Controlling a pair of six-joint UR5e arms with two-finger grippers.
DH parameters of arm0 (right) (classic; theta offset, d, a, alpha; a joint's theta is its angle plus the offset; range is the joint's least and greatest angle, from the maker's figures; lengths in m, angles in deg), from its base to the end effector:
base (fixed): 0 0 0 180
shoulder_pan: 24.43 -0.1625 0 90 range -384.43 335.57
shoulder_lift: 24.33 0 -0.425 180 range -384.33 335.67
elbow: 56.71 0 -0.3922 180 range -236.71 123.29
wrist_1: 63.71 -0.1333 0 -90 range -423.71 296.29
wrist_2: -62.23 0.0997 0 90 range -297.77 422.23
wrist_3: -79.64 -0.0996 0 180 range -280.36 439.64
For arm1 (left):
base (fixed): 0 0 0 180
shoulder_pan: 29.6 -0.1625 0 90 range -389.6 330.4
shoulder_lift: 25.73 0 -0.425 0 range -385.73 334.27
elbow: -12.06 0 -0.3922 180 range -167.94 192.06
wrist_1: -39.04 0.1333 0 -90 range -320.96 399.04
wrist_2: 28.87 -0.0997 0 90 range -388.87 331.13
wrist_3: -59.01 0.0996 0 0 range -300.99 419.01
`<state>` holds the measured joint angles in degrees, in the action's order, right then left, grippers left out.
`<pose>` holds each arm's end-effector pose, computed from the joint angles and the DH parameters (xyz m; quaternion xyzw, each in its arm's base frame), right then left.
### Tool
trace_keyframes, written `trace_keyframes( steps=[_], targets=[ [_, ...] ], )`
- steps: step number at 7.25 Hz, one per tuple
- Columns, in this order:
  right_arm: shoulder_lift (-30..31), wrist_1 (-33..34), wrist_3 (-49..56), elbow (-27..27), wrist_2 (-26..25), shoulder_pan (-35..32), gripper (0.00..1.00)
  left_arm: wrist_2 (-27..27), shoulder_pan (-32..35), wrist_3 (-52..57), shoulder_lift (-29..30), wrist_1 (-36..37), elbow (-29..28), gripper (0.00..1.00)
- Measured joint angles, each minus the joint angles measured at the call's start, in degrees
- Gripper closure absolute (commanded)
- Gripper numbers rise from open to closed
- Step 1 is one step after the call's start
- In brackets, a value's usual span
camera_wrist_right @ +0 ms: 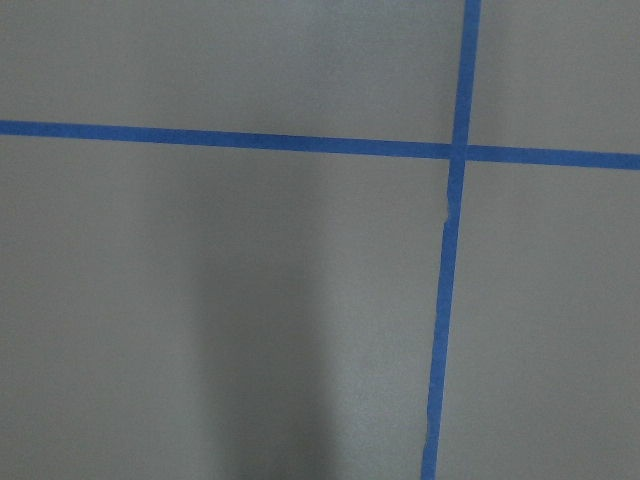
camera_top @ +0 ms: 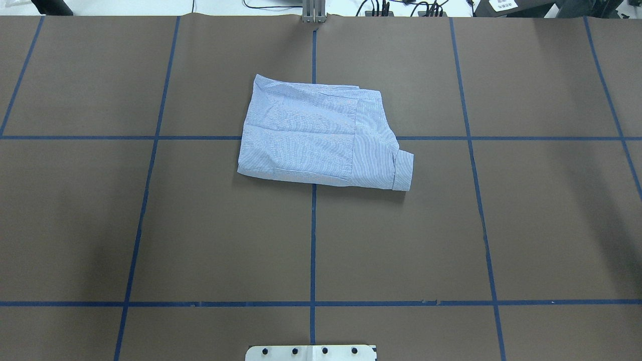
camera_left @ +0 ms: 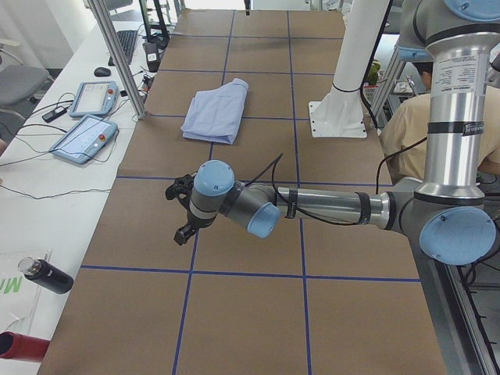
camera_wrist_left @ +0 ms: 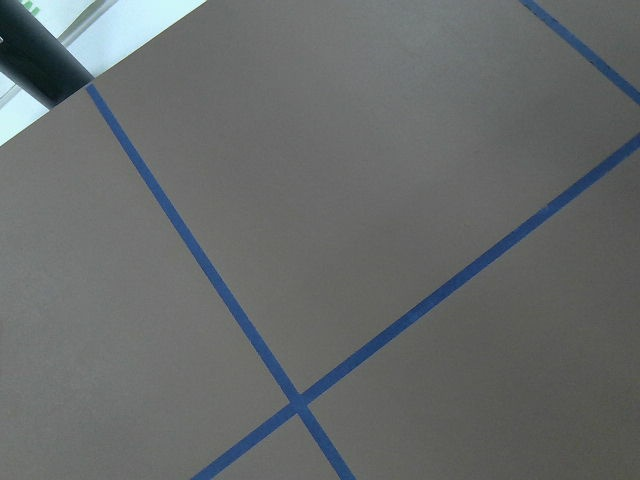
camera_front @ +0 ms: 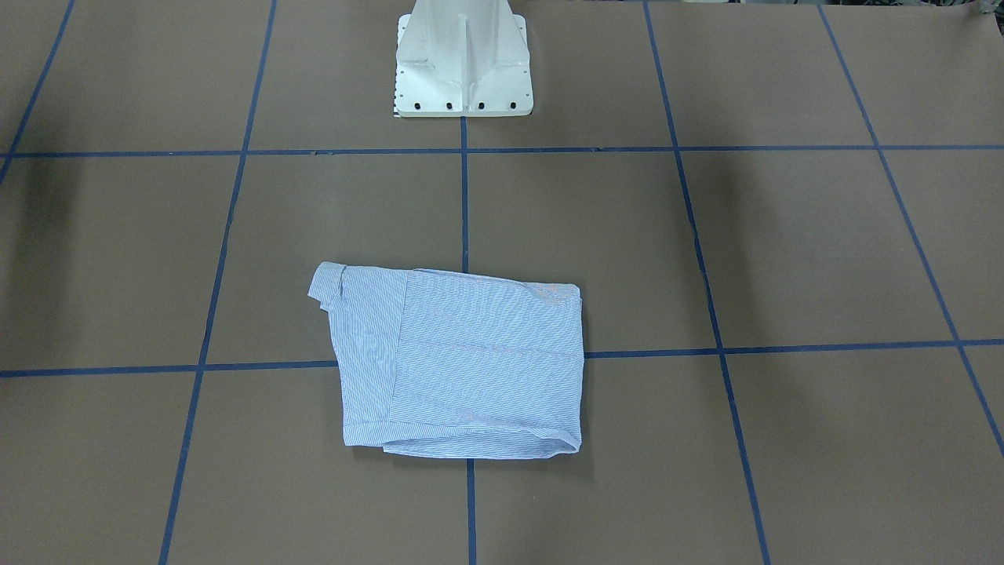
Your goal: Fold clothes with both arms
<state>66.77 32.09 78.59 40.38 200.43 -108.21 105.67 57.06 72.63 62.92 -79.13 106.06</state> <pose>0.0065 -0.4854 0.6125 -0.0244 -0.4076 -0.0418 0.9119 -0.0340 -0.5066 0.5791 0.2776 0.3418 0.2312 0.8675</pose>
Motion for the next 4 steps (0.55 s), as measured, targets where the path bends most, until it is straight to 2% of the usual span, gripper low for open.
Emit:
trace_keyframes(
  steps=[4],
  targets=[
    [-0.13, -0.1, 0.01, -0.11, -0.03, 0.02, 0.0, -0.06, 0.0, 0.02, 0.03, -0.56, 0.29, 0.01]
  ],
)
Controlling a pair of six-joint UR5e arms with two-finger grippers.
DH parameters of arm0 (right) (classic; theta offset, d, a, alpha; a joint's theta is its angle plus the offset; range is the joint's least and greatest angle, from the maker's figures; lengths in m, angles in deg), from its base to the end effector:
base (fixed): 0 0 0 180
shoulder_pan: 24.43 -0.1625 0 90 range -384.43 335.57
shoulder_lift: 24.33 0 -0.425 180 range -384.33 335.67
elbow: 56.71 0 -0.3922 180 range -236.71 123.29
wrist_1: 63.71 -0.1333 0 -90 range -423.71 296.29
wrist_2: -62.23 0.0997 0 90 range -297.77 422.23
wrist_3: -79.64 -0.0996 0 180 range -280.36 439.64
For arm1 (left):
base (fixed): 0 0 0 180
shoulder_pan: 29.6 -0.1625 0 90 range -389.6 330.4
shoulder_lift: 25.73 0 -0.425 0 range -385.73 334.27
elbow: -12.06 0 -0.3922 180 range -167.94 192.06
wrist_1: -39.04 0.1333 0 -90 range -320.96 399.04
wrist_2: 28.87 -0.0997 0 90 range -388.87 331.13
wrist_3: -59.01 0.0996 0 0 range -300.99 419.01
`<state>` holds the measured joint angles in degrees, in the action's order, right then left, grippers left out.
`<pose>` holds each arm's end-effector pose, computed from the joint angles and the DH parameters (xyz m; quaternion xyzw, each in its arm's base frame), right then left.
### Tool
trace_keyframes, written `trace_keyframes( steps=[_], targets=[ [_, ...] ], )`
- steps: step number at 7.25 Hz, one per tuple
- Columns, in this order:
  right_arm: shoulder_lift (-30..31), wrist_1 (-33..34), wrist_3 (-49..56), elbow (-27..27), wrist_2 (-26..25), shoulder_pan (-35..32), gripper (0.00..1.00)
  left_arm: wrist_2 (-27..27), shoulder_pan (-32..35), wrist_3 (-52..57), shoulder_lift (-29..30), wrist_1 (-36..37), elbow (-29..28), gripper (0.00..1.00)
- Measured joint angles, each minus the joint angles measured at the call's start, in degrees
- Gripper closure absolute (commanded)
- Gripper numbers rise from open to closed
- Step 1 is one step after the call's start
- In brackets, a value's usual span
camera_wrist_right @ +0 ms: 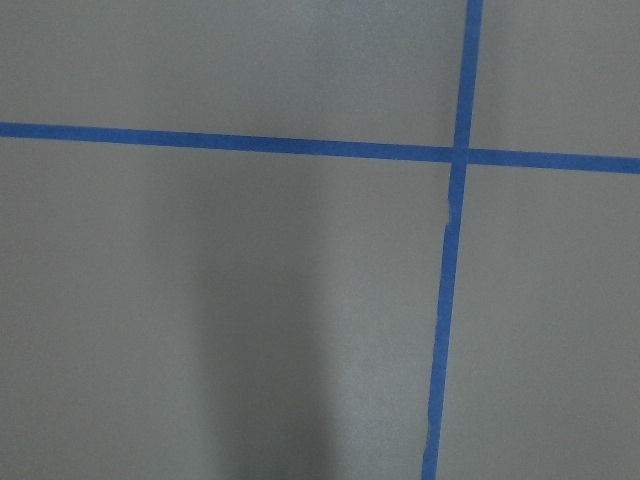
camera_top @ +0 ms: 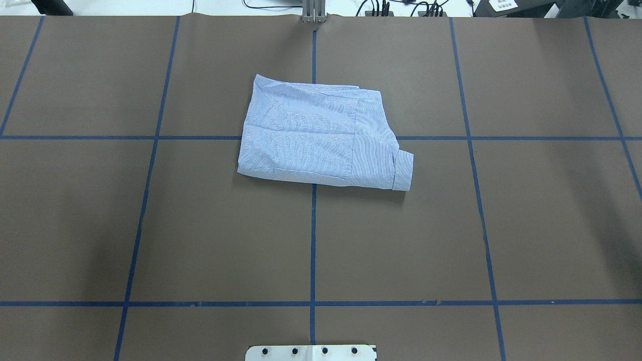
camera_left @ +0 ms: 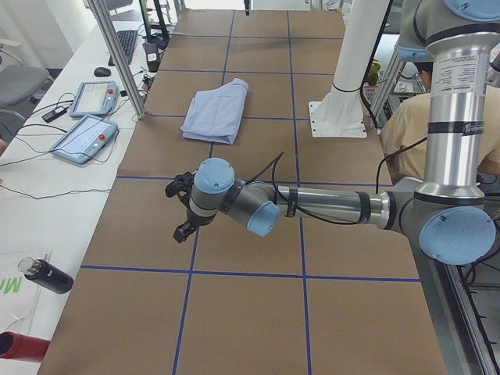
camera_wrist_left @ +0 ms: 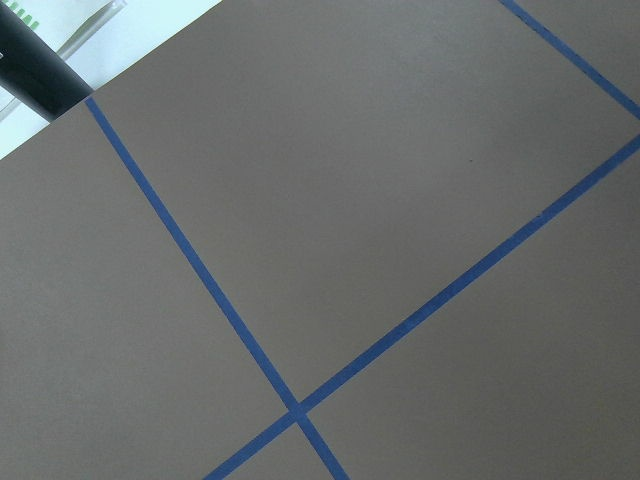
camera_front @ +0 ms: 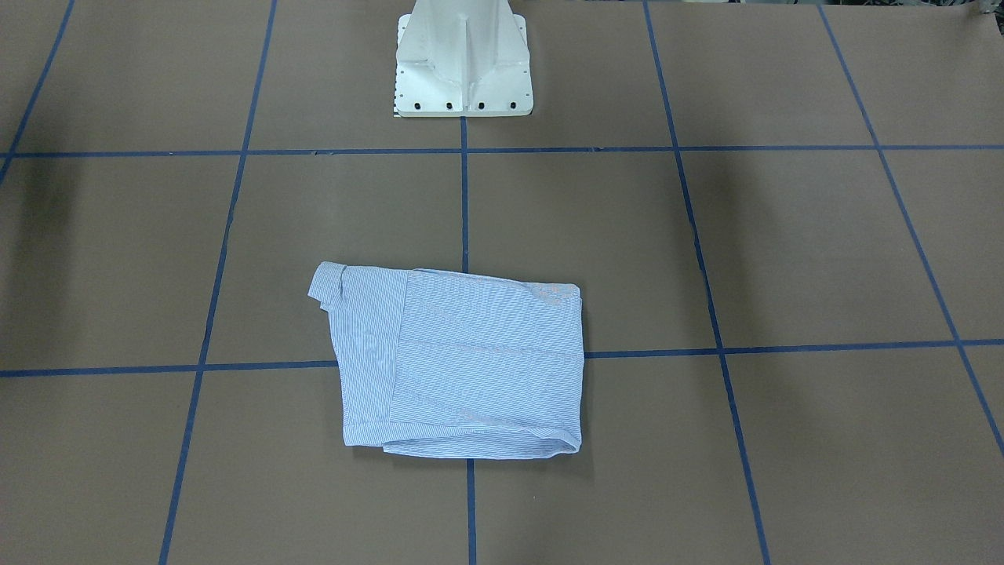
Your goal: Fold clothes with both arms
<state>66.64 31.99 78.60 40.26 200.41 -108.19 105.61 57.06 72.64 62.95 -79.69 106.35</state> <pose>0.0062 -0.4865 0.6123 -0.0235 -0.4075 -0.0425 0.9119 -0.0340 -0.5069 0.5751 0.2844 0.3400 0.2336 0.8654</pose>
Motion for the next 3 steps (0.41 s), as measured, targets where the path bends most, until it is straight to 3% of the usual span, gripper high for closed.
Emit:
trace_keyframes(
  steps=[3],
  targets=[
    [-0.25, -0.02, -0.03, 0.12, -0.01, 0.0, 0.0, -0.01, 0.0, -0.08, 0.0, -0.78, -0.07, 0.01]
  ],
)
